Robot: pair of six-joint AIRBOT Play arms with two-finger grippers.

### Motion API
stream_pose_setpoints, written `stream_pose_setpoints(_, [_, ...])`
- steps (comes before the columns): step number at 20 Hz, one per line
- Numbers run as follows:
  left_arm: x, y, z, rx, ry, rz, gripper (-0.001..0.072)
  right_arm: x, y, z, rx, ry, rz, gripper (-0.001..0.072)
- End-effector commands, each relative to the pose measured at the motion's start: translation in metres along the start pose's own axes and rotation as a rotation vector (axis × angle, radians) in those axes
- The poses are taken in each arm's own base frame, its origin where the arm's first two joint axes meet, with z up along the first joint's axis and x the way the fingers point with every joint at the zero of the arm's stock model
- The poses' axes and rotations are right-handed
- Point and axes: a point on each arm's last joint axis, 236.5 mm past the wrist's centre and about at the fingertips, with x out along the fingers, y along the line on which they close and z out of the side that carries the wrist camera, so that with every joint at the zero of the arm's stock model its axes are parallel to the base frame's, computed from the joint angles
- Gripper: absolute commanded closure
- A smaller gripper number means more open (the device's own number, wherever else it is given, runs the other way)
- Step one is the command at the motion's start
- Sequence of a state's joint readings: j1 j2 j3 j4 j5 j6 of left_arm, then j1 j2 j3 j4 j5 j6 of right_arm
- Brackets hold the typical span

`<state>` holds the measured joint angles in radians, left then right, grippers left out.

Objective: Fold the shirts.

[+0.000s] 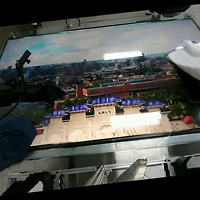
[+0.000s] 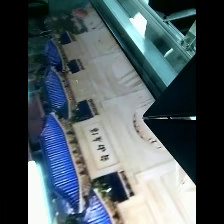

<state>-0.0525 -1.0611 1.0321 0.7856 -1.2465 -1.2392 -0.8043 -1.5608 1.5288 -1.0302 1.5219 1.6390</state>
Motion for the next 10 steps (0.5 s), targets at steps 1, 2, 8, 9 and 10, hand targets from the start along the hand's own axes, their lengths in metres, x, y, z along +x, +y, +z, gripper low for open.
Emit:
stream_pose_setpoints(1, [0.001,-0.004,-0.007,0.005,0.031,-0.012,0.0692,0.016,-0.069,-0.019,0.186,-0.008,-0.193,0.0587])
stream_pose_setpoints(2, [0.001,-0.004,-0.008,0.005,0.033,-0.012,0.0693,0.022,-0.077,-0.02,0.201,-0.008,-0.199,0.0237])
stream_pose_setpoints(8, [0.0,-0.006,-0.013,0.005,0.056,-0.02,0.0692,0.023,-0.079,-0.024,0.13,0.003,-0.205,0.0002])
stream_pose_setpoints(9, [0.001,-0.006,-0.013,0.007,0.055,-0.02,0.0693,0.017,-0.074,-0.022,0.109,-0.02,-0.199,0.0002])
stream_pose_setpoints(10, [0.001,-0.006,-0.013,0.022,0.053,-0.02,0.0692,0.009,-0.068,-0.018,0.082,-0.05,-0.192,0.0002])
